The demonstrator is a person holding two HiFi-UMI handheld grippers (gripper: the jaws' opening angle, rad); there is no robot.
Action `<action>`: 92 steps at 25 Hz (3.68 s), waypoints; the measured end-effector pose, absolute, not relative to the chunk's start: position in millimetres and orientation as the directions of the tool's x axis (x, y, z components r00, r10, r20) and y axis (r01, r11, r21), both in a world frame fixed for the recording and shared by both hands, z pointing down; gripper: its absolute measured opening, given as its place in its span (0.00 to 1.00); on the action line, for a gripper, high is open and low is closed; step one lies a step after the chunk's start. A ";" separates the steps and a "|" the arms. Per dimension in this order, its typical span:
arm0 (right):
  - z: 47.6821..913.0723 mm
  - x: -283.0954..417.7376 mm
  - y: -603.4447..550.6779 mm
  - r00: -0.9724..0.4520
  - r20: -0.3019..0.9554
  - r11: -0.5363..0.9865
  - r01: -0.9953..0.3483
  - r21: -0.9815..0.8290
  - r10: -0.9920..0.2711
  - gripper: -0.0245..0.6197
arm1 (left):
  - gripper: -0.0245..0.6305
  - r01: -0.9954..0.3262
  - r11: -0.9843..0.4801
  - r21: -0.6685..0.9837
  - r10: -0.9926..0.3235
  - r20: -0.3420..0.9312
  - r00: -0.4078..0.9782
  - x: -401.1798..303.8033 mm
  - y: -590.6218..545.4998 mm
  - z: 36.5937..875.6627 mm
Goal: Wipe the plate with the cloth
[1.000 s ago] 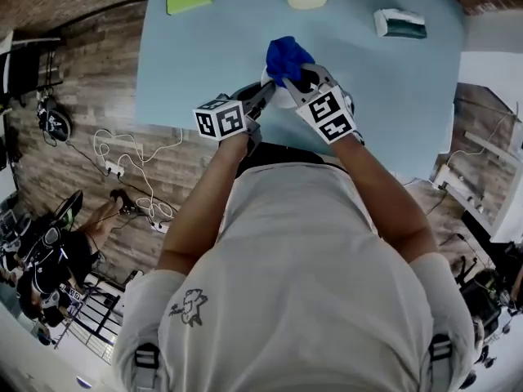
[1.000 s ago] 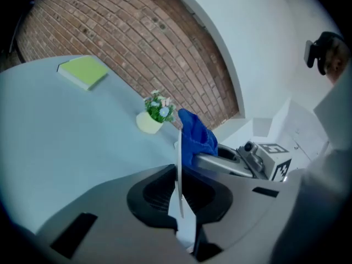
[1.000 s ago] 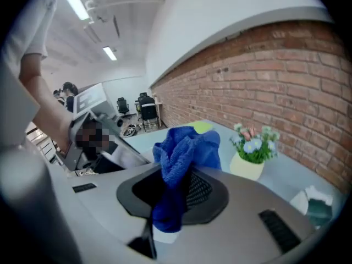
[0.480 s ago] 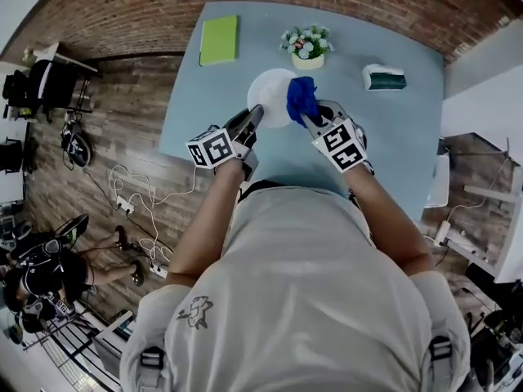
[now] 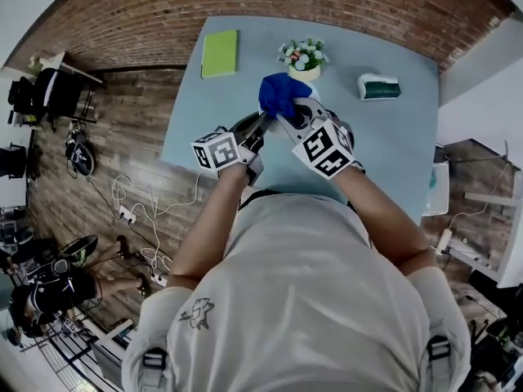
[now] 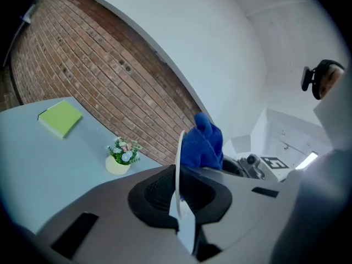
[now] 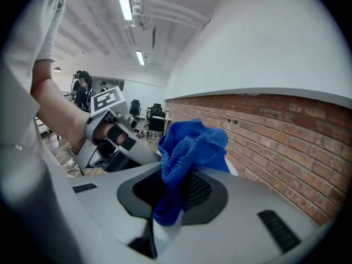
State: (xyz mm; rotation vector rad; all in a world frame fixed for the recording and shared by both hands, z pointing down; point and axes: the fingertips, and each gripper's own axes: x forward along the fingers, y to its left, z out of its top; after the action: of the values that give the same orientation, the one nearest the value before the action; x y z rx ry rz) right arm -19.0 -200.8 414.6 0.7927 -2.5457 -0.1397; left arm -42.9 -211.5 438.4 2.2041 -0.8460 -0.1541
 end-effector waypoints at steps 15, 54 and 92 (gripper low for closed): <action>405.9 22.8 -228.6 -0.638 0.481 0.795 -0.537 0.281 -0.601 0.15 | 0.08 -0.479 -0.478 0.736 -0.609 0.115 0.785 -59.7 -192.9 433.2; 423.7 12.5 -196.0 -0.674 0.529 0.852 -0.472 0.227 -0.515 0.14 | 0.07 -0.554 -0.494 0.670 -0.677 0.103 0.729 -74.5 -214.9 385.3; 253.2 27.6 -226.3 -0.723 0.336 0.785 -0.465 0.408 -0.603 0.14 | 0.06 -0.655 -0.704 -0.274 -0.708 0.209 0.675 -61.0 -215.5 312.0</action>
State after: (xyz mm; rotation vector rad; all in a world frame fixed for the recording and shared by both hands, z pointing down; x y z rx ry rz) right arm 27.6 -226.3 253.2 0.8017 -2.5194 -0.4103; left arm -61.0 -215.5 312.0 3.0349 -1.2464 0.5030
